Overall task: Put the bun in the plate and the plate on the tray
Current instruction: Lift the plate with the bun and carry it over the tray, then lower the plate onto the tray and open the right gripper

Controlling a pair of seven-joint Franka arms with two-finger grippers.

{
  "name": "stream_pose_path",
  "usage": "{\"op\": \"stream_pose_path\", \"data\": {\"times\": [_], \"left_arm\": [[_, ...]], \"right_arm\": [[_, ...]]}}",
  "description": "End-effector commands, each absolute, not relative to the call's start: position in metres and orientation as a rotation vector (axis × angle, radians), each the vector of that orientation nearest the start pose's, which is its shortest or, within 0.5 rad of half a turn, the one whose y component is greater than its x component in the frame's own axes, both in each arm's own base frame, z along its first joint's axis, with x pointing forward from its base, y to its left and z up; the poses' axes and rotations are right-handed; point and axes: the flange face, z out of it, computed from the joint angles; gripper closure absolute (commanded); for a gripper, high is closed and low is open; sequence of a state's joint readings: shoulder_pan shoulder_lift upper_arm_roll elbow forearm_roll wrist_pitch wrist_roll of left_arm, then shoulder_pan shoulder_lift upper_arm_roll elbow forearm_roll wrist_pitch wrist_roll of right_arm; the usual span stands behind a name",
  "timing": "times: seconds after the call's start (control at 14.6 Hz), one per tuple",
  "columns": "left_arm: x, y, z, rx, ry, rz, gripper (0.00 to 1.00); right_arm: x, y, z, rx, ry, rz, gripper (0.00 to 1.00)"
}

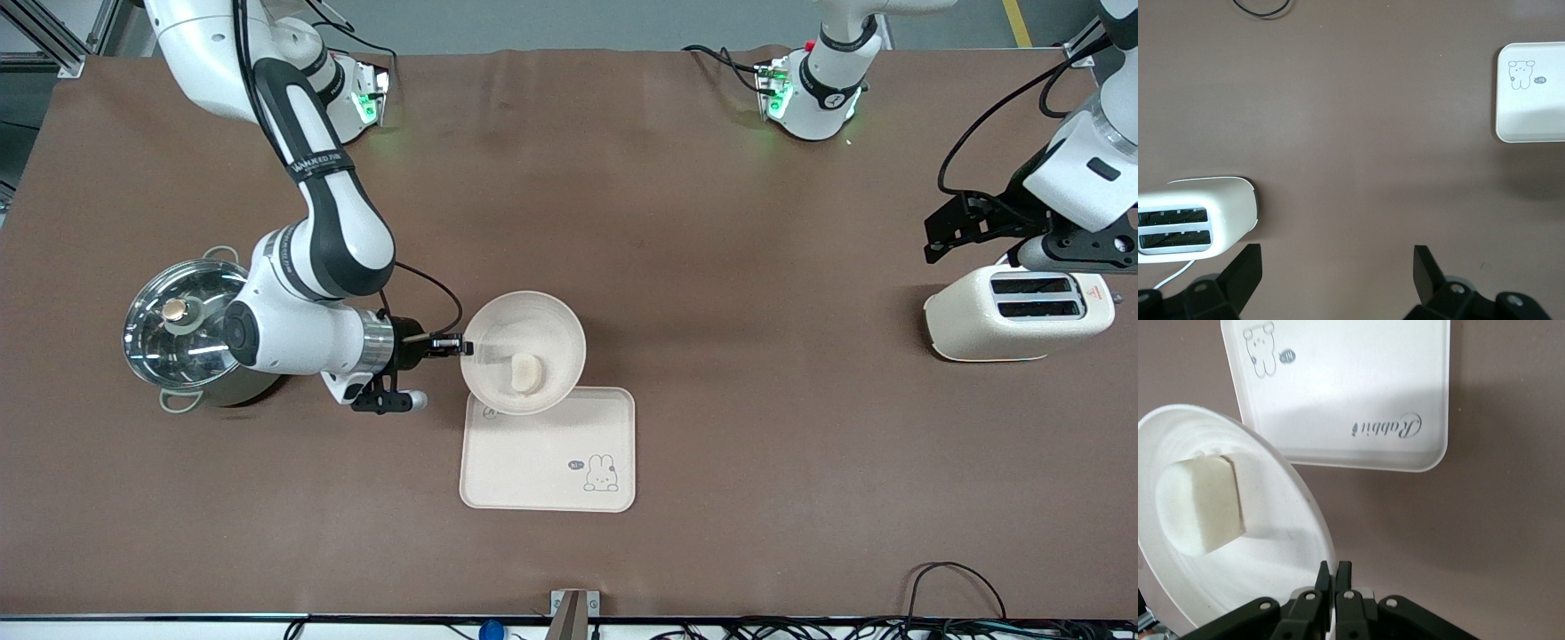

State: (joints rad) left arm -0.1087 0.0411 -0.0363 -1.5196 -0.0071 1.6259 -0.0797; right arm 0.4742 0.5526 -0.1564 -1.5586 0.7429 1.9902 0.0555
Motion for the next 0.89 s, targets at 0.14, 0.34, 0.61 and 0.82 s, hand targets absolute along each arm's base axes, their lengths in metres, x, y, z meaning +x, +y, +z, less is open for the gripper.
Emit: {"op": "stream_pose_path", "data": {"times": [0.14,0.34,0.61,0.82], "left_arm": [[0.568,-0.081,0.637,-3.157,0.123,-0.121,0.0],[0.567,-0.084,0.637,-3.169,0.109,-0.115,0.0],[0.566,-0.089,0.632,-3.179,0.109,-0.096,0.0],[0.566,-0.089,0.625,-3.235,0.088,-0.065,0.0]], "right_arm": [[0.673,0.28,0.31,-2.561,0.251,0.198,1.0],[0.681,0.283,0.281,-2.574,0.3,0.124,1.0],[0.691,0.3,0.243,-2.532,0.361,0.082,1.0],[0.696,0.306,0.223,-2.543,0.365,0.059,1.0]]}}
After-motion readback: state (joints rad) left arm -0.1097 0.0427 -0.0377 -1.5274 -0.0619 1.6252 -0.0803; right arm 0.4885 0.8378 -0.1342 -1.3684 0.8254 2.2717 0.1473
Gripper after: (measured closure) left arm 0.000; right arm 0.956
